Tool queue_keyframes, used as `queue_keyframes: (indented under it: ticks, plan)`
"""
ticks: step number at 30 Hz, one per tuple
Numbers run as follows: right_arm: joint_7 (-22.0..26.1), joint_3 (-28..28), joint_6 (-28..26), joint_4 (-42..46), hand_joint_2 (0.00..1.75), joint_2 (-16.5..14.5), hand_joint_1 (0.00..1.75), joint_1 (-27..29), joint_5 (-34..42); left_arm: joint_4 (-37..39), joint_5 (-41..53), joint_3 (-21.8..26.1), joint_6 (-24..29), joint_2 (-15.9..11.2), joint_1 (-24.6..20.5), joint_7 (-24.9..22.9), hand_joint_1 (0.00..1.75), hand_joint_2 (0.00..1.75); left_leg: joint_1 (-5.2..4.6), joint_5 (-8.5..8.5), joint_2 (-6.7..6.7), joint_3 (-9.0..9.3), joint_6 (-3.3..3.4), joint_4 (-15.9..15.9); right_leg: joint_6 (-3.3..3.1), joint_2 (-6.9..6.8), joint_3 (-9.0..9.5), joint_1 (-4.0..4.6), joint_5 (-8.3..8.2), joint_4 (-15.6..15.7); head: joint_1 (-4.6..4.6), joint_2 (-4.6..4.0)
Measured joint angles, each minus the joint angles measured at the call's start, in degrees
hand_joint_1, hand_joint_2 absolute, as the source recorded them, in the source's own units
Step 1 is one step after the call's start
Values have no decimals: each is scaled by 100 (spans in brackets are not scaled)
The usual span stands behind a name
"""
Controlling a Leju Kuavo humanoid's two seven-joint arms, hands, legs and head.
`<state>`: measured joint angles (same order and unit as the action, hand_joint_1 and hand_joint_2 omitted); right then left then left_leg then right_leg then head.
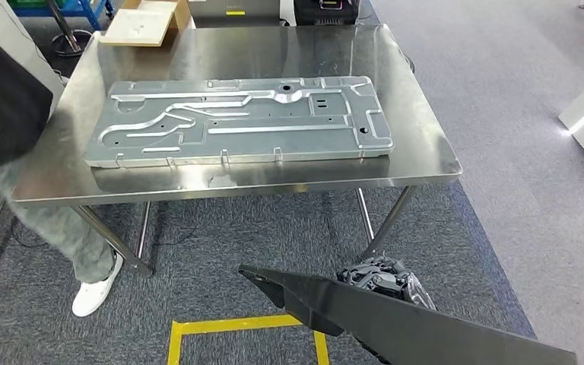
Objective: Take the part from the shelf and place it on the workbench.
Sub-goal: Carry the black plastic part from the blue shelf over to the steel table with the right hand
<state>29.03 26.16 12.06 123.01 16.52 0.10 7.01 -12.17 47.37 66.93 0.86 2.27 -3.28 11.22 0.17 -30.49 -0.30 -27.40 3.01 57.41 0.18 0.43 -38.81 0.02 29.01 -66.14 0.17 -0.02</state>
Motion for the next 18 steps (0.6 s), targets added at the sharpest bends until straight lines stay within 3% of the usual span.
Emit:
queue_keyframes:
  ticks: [2, 3, 6, 7, 8, 11, 12, 13, 14, 16, 18]
  plan:
    - [11, 1, -17, 2, 175, 3, 173, -1, 1, 1, 5, 4, -5, 19, -9, 5, 0, 175, -8, -104, -7, 123, -41, -37, -123, -14, 114, 77, -456, 557, -2, 0]
    - [16, 2, -31, 8, 175, 4, 173, 2, 0, 1, 7, 8, -8, 28, -15, 9, 0, 175, -8, -128, -8, 179, -69, -64, -167, -15, 140, 107, -540, 681, 0, 0]
    - [35, 6, -66, 36, 175, 9, 173, 9, -3, -1, 11, 27, -10, 23, -25, 18, 0, 175, -14, -125, -2, 297, -172, -35, -236, 8, 332, 84, -515, 860, 3, 0]
    - [48, 7, -74, 44, 175, 10, 173, 6, -5, -1, 16, 32, -15, 22, -30, 22, 0, 175, -12, -146, -2, 237, -203, 116, -259, 11, 418, 60, -498, 912, 1, 0]
    - [63, 7, -80, 54, 175, 10, 173, 5, -9, -2, 20, 36, -20, 20, -39, 25, 0, 175, -4, -216, -1, 110, -229, 367, -276, 12, 490, 36, -479, 949, 1, 0]
    - [96, 9, -89, 77, 175, 9, 173, 10, -31, -2, 23, 50, -27, 17, -41, 29, 0, 175, 38, -643, 0, -586, -311, 1361, -295, 15, 624, 17, -358, 968, -1, 0]
    - [99, 10, -89, 80, 175, 9, 173, 13, -34, -2, 22, 57, -27, 14, -31, 28, 0, 175, 52, -729, 1, -759, -333, 1501, -284, 23, 676, 8, -307, 965, -1, 0]
    - [101, 10, -89, 81, 175, 9, 173, 16, -36, -2, 22, 64, -27, 13, -23, 28, 0, 175, 63, -664, 1, -835, -348, 1430, -265, 30, 741, -4, -252, 958, -1, 0]
    - [101, 11, -89, 81, 175, 9, 173, 17, -37, -2, 21, 69, -27, 12, -18, 28, 0, 175, 73, -456, 2, -830, -355, 1189, -242, 36, 815, -15, -191, 950, -1, 0]
    - [108, 13, -91, 82, 175, 9, 173, 17, -42, -2, 22, 79, -27, 11, -9, 28, 0, 175, 84, 177, 2, -732, -344, 490, -184, 39, 939, -26, -67, 924, 1, 0]
    - [118, 15, -95, 93, 175, 9, 173, 18, -53, -2, 22, 85, -25, 9, -8, 25, 0, 175, 66, 503, 2, -699, -292, 102, -123, 49, 955, -23, 6, 900, 1, 0]
